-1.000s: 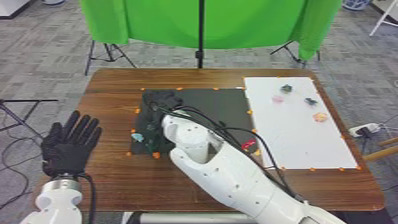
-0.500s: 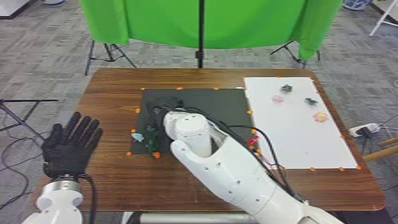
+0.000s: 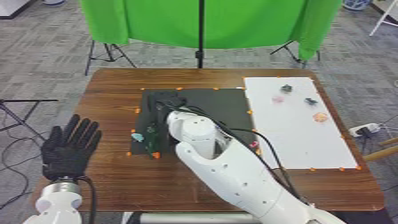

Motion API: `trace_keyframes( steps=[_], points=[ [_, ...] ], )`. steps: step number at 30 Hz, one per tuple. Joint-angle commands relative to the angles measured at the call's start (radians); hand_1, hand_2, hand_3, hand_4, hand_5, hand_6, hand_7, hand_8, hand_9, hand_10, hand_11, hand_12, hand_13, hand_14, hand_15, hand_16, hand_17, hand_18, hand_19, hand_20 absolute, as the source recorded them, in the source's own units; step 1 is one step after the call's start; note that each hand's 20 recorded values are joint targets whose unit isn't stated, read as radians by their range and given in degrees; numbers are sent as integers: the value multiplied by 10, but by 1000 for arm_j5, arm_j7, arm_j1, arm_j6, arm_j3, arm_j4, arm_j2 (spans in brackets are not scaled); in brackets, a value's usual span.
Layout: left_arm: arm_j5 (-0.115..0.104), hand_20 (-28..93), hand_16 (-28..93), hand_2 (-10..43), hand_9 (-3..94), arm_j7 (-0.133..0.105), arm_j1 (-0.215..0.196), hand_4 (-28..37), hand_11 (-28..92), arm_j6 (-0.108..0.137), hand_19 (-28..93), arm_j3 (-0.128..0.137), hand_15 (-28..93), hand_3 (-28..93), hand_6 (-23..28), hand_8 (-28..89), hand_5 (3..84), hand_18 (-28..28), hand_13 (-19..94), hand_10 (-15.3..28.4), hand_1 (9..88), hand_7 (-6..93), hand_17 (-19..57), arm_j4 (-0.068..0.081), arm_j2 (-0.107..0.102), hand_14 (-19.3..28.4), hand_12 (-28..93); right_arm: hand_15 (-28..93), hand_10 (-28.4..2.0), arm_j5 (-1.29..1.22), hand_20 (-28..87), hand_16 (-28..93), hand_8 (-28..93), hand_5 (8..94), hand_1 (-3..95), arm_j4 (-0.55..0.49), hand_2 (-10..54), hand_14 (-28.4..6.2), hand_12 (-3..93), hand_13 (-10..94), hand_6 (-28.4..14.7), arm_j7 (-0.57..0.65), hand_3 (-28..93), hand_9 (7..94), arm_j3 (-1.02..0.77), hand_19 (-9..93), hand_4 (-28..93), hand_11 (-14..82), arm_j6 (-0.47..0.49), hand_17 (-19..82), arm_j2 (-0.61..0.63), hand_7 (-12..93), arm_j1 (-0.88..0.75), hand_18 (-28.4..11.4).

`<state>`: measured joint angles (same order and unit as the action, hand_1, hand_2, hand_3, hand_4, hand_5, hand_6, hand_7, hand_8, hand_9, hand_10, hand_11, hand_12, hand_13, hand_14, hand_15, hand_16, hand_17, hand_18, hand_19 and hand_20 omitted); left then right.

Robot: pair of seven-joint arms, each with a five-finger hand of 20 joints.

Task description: Arrange flowers

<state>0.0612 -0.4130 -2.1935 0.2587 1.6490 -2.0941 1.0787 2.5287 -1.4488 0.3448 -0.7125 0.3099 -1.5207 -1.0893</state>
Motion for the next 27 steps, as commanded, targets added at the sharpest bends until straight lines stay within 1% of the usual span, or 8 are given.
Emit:
trace_keyframes(
  steps=[1,5,10,17,19,21,25,27],
  points=[
    [1,116,-76,194,380,23,-29,-283,206,10,356,9,335,759,93,-100,421,133,284,156,245,99,-70,1,34,160,92,341,-182,-73,303,133,-147,619,475,-103,-95,-158,115,424,-4,23,850,469,-58,769,-283,83,-9,232,55,183,-18,-245],
    [8,117,-77,195,380,30,-42,-283,205,10,357,22,335,759,93,-101,421,133,284,156,245,99,-70,-6,53,160,92,344,-187,-132,303,131,-146,610,462,-190,-95,-162,118,417,-24,59,846,464,-149,769,-283,83,-56,232,127,176,-70,-246],
    [16,116,-77,196,379,14,-72,-283,205,-2,357,39,335,763,93,-100,422,133,285,156,245,100,-70,-22,61,161,92,350,-196,-194,286,128,-138,593,443,-282,-95,-170,121,398,-41,176,850,449,-273,751,-283,82,-151,226,291,170,-146,-241],
    [18,116,-77,196,379,4,-89,-283,203,-8,356,50,332,762,93,-100,422,133,284,156,246,99,-70,-33,64,159,92,278,-205,-275,201,96,-128,504,421,-404,-95,-187,119,336,-68,328,862,414,-518,632,-283,86,-59,181,518,134,-298,-219],
    [17,115,-77,196,379,3,-97,-283,203,-15,356,52,331,762,93,-100,421,133,284,157,246,99,-70,-37,66,159,92,241,-206,-260,179,88,-123,475,415,-418,-95,-188,113,310,-75,353,861,386,-583,614,-283,88,-78,167,556,122,-357,-217],
    [19,115,-76,196,379,2,-98,-283,203,-8,356,51,331,762,93,-99,421,133,284,156,246,98,-70,-37,69,159,92,227,-204,-256,171,87,-121,462,414,-415,-95,-188,110,301,-78,385,860,375,-633,608,-283,86,-90,158,578,117,-400,-218],
    [1,115,-76,196,378,-2,-96,-283,203,9,355,46,332,761,93,-99,421,132,283,157,246,98,-70,-38,70,160,93,208,-200,-265,153,89,-117,446,413,-370,-95,-187,106,287,-79,421,858,359,-679,592,-283,86,-64,150,609,114,-440,-212],
    [8,116,-76,195,379,4,-94,-283,204,5,355,44,332,761,93,-99,421,132,284,157,246,99,-69,-37,67,160,93,195,-201,-281,140,91,-116,423,405,-339,-95,-186,103,274,-79,412,851,338,-690,581,-283,83,-92,144,623,114,-459,-207]
  ],
)
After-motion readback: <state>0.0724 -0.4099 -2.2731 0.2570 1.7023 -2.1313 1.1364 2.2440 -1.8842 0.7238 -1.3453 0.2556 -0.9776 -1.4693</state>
